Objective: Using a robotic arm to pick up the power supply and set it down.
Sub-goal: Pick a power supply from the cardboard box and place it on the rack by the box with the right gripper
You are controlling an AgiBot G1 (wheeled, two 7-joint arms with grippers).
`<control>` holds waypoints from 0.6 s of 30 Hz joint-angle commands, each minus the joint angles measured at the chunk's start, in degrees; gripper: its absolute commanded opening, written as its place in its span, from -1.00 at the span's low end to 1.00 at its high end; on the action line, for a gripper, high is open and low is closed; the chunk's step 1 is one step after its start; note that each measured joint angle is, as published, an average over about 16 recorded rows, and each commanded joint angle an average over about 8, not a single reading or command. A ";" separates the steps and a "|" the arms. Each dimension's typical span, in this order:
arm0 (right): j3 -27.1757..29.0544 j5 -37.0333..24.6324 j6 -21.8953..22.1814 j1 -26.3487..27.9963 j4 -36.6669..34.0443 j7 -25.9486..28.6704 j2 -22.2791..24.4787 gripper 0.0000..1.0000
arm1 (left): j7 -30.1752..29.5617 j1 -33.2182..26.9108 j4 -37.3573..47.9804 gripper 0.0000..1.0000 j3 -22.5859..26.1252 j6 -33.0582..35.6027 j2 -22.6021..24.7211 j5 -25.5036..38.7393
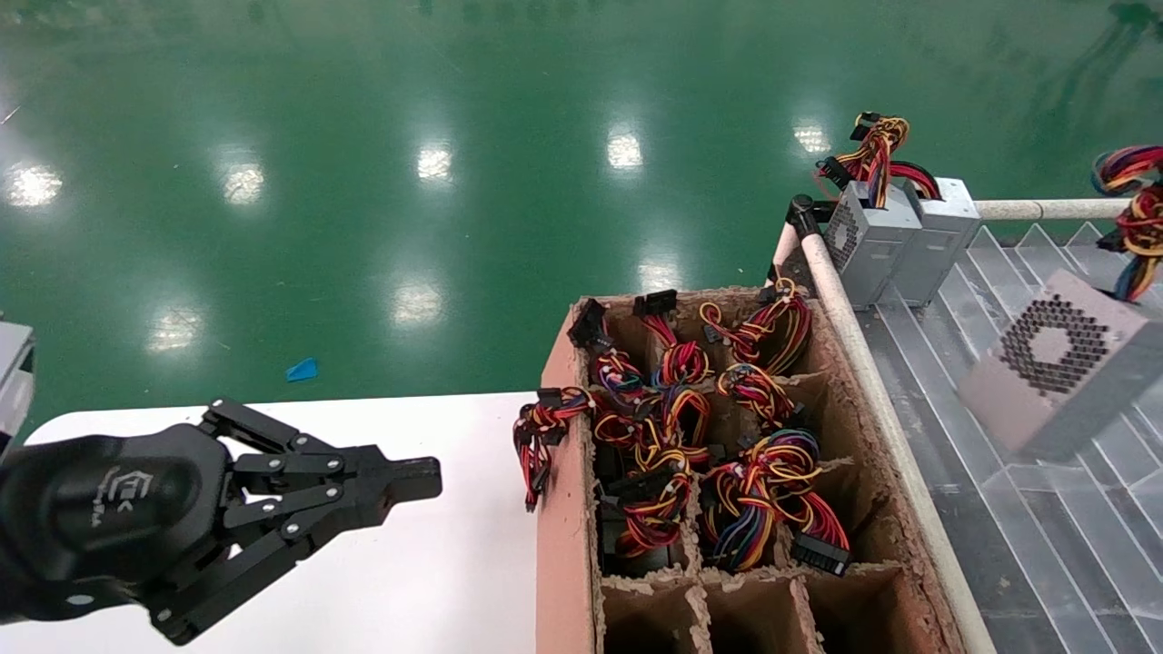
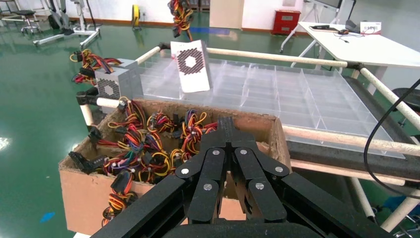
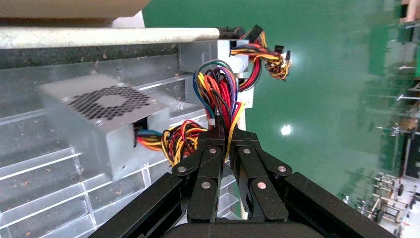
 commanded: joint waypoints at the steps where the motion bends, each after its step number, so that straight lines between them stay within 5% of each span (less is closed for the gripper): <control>1: -1.00 -0.30 0.35 0.37 -3.06 -1.91 -1.12 -1.00 | 0.00 0.00 0.00 -1.00 0.00 0.00 0.00 0.00; 18: 1.09 3.62 11.83 -4.93 -26.34 -15.40 -10.10 -1.00 | 0.00 0.00 0.00 -1.00 0.00 0.00 0.00 0.00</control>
